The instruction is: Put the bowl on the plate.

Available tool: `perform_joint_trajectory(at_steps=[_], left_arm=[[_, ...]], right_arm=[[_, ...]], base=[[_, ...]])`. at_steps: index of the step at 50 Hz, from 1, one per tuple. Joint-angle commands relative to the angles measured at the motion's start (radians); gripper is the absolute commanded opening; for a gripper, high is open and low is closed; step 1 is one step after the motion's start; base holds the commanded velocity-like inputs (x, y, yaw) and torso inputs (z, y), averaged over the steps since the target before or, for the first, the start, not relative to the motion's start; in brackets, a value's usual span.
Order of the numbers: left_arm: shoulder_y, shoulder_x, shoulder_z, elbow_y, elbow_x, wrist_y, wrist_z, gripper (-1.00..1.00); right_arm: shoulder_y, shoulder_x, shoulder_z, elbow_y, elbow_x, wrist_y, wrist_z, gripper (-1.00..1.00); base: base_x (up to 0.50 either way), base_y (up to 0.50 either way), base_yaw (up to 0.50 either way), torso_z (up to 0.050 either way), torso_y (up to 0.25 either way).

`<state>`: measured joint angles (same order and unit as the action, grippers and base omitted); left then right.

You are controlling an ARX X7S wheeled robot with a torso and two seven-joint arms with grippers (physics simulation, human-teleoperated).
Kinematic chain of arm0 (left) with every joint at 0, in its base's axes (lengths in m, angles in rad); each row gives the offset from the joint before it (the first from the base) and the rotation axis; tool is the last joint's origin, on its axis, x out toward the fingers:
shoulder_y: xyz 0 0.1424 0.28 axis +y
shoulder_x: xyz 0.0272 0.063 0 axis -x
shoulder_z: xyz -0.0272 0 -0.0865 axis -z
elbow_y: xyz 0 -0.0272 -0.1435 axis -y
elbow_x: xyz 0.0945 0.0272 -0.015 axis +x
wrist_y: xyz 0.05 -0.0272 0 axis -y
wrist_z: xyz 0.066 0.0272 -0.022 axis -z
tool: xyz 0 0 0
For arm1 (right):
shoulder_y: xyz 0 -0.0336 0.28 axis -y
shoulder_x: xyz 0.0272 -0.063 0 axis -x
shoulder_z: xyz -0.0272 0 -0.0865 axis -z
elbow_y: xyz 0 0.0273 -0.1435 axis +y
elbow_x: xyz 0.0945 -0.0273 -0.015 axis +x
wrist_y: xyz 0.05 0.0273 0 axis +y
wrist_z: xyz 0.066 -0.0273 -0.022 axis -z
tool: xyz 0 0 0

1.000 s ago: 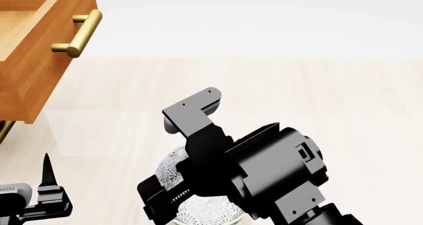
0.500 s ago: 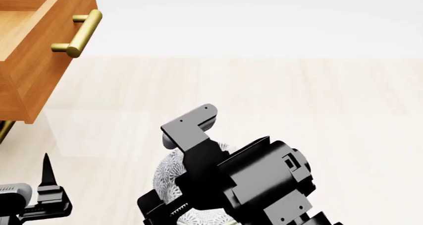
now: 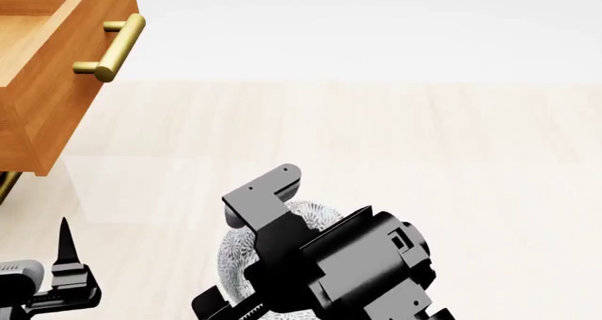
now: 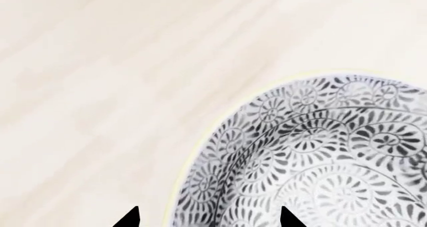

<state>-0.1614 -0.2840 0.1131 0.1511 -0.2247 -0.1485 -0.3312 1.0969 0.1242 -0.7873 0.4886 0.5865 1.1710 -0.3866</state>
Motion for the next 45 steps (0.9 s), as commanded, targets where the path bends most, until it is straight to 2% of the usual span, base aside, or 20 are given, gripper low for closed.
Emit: perform_joint_trajectory(at_steps=[1,13,14,33,37,45], left_arm=[[-0.002,-0.002,0.004,-0.007,-0.002,0.004,-0.003,1.00],[-0.002,-0.004,0.008,-0.006,-0.004,0.006,-0.007,1.00],[-0.002,-0.005,0.007,-0.007,-0.004,0.005,-0.008,1.00],[0.000,-0.011,0.011,0.001,-0.010,0.002,-0.015,1.00],[0.004,-0.012,0.012,-0.002,-0.011,0.009,-0.015,1.00],[0.000,-0.014,0.015,-0.002,-0.016,0.008,-0.013,1.00]], right_arm=[[0.000,-0.006,-0.020,0.040,-0.009,-0.029,-0.011,1.00],[-0.003,0.001,-0.033,0.041,-0.004,-0.036,-0.022,1.00],[-0.003,0.001,-0.034,0.039,-0.003,-0.037,-0.022,-1.00],[-0.004,0.026,-0.023,-0.012,0.021,-0.010,-0.005,-1.00],[-0.019,0.065,-0.074,-0.085,-0.021,-0.032,0.022,-1.00],[-0.025,0.158,-0.060,-0.240,-0.041,-0.007,0.102,-1.00]], base=[[0.00,0.00,0.00,0.000,0.000],[0.00,0.00,0.00,0.000,0.000],[0.00,0.00,0.00,0.000,0.000],[0.00,0.00,0.00,0.000,0.000],[0.00,0.00,0.00,0.000,0.000],[0.00,0.00,0.00,0.000,0.000]])
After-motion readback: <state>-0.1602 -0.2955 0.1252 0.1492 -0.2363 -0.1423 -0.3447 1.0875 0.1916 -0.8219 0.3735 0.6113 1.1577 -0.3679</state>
